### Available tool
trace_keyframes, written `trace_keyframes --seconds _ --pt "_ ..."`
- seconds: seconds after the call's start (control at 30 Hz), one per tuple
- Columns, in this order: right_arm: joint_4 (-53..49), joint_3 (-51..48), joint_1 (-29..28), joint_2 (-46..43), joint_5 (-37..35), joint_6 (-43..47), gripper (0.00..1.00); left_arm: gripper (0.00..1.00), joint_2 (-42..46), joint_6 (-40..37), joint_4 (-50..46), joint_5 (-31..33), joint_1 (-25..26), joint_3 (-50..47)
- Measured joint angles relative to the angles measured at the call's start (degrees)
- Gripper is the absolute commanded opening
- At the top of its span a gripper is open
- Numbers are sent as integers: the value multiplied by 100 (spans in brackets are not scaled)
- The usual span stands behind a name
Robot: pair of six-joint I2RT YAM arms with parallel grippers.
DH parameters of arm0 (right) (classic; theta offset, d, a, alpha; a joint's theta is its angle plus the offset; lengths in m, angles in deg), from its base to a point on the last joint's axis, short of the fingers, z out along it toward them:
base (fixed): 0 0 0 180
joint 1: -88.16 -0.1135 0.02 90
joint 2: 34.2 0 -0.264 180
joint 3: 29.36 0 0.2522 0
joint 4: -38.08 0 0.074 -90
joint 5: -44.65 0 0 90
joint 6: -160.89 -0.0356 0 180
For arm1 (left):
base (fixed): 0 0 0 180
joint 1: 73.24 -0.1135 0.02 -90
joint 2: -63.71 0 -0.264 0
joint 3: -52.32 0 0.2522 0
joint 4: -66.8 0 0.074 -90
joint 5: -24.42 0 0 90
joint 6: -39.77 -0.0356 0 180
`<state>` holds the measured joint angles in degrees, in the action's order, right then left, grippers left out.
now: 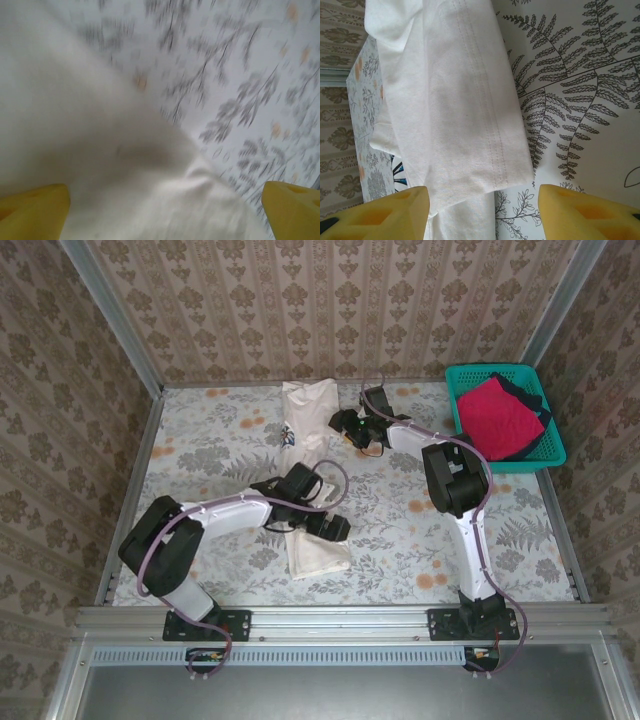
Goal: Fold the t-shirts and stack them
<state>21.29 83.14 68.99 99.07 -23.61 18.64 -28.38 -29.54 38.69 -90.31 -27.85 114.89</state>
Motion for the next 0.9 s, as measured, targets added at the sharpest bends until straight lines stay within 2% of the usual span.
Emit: trace_keyframes --seconds 0.2,0.47,0.63,0.77,0.9 --pt "-55 149 0 0 -2 96 61 100 304 -160 293 -501 -210 -522" --pt "-243 378 -11 90 -72 -74 58 100 1283 -219 -326 -605 -640 -1119" --pt "22 -317 -15 -79 -306 -446 58 100 1331 -286 -538 -601 -839 -1119" --pt "31 -319 -7 -90 -284 -634 58 100 1325 -302 -535 -645 -887 -1126" --pt "66 -94 -4 94 -175 -826 53 100 1228 -323 -492 -688 -935 -1137"
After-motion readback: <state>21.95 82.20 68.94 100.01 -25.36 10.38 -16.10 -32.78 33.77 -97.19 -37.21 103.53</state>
